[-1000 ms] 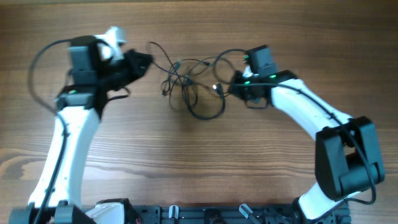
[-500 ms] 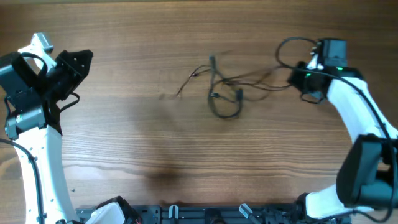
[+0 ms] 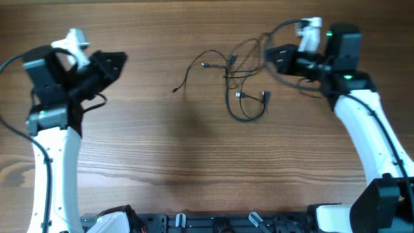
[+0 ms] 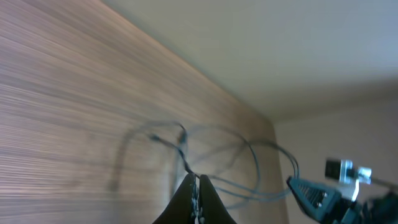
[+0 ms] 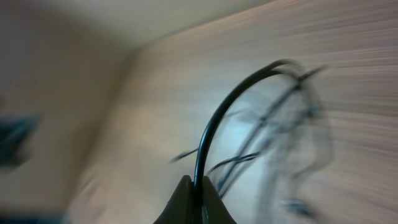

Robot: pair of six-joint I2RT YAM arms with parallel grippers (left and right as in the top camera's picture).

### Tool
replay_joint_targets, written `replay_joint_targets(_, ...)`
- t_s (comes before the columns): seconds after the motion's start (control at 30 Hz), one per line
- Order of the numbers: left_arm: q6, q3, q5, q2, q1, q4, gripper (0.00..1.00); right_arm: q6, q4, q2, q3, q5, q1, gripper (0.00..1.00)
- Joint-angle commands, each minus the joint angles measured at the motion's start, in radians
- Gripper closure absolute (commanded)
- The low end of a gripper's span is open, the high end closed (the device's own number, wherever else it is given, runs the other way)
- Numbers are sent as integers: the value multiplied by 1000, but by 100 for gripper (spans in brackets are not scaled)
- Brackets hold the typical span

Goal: Untangle cables

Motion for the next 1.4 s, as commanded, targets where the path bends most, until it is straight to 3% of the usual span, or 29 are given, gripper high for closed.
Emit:
replay_joint_targets(0.0,37,8,10,27,-92,-1,94,-24,-9,-24,21,-153,111,91)
replay_joint_targets(0.17,40,8,-24,55,-158,-11,94,-18,-202,-22,21,179,176,71)
replay_joint_targets(0.3,40,8,-26,86,-212,-18,94,-17,-352,-22,21,475,180,68)
replay_joint_targets(0.5,59,8,-61,148,-320,-26,89,-14,-430,-22,21,621,180,68)
replay_joint_targets(0.53,59,8,-68,159,-341,-27,85,-8,-439,-22,21,641,180,68)
replay_joint_targets(0.63,72,8,-92,194,-403,-26,67,-7,-448,-22,21,600,181,70)
replay_joint_targets(0.73,115,8,-134,229,-462,-26,56,-124,-400,-22,21,335,181,73)
replay_joint_targets(0.83,115,8,-173,255,-509,-25,51,-135,-336,-22,21,174,181,73)
replay_joint_targets(1.0,170,8,-184,295,-578,-26,45,64,-300,-22,21,395,180,73)
replay_joint_targets(1.17,249,8,-208,353,-633,-25,36,172,-296,-22,21,443,161,74)
replay_joint_targets(1.37,438,8,-235,421,-683,6,11,272,-299,-22,21,446,155,74)
